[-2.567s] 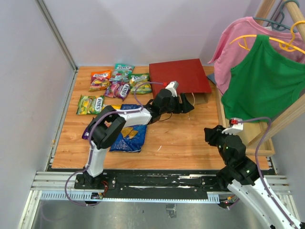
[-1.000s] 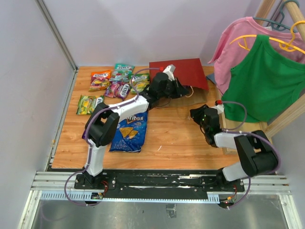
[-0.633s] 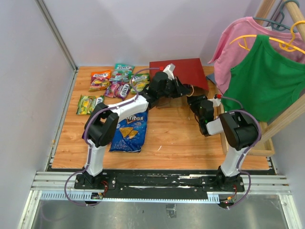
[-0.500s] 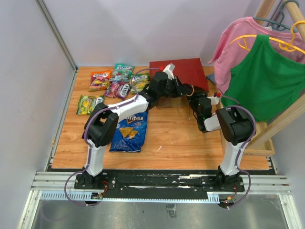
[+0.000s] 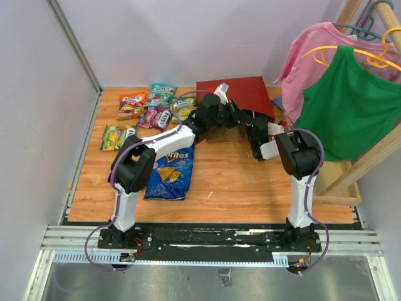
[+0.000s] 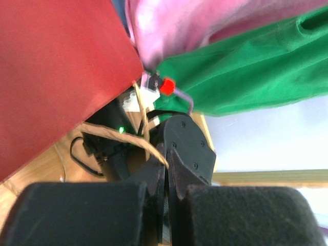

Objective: Take the snacks out of the paper bag

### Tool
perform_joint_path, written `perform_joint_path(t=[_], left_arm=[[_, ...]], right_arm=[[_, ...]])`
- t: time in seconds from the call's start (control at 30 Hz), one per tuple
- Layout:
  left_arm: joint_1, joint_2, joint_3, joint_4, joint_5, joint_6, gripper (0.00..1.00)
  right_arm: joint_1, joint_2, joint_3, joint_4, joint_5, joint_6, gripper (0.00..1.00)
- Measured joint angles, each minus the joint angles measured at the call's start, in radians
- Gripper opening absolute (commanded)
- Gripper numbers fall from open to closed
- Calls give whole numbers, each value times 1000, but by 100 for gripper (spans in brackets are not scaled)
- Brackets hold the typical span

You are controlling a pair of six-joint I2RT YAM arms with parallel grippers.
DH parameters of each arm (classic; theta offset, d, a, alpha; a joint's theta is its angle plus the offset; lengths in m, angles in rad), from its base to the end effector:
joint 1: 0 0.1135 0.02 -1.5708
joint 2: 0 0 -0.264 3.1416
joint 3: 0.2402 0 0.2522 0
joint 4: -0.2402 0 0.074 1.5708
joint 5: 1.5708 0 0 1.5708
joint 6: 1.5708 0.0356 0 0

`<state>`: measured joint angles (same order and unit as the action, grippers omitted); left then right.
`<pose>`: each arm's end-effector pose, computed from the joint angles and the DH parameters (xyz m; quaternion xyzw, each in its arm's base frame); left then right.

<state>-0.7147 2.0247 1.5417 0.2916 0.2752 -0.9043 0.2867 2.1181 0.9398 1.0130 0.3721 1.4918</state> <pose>0.3614 -0.3264 0.2695 0.0146 0.7690 -0.5293 0.3582 0.3991 0.1042 0.1179 0.5235 0.5501 0.4043 0.5098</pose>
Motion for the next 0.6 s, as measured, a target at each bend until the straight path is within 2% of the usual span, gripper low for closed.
perform_joint_path(t=[0.37, 0.5, 0.6], left_arm=[[23, 0, 0, 43, 0, -44, 4], [13, 0, 0, 50, 11, -64, 4], [9, 0, 0, 51, 14, -76, 4]], right_arm=[[10, 23, 214, -363, 118, 80, 51], [17, 47, 246, -399, 132, 84, 45], [19, 83, 249, -365, 135, 94, 43]])
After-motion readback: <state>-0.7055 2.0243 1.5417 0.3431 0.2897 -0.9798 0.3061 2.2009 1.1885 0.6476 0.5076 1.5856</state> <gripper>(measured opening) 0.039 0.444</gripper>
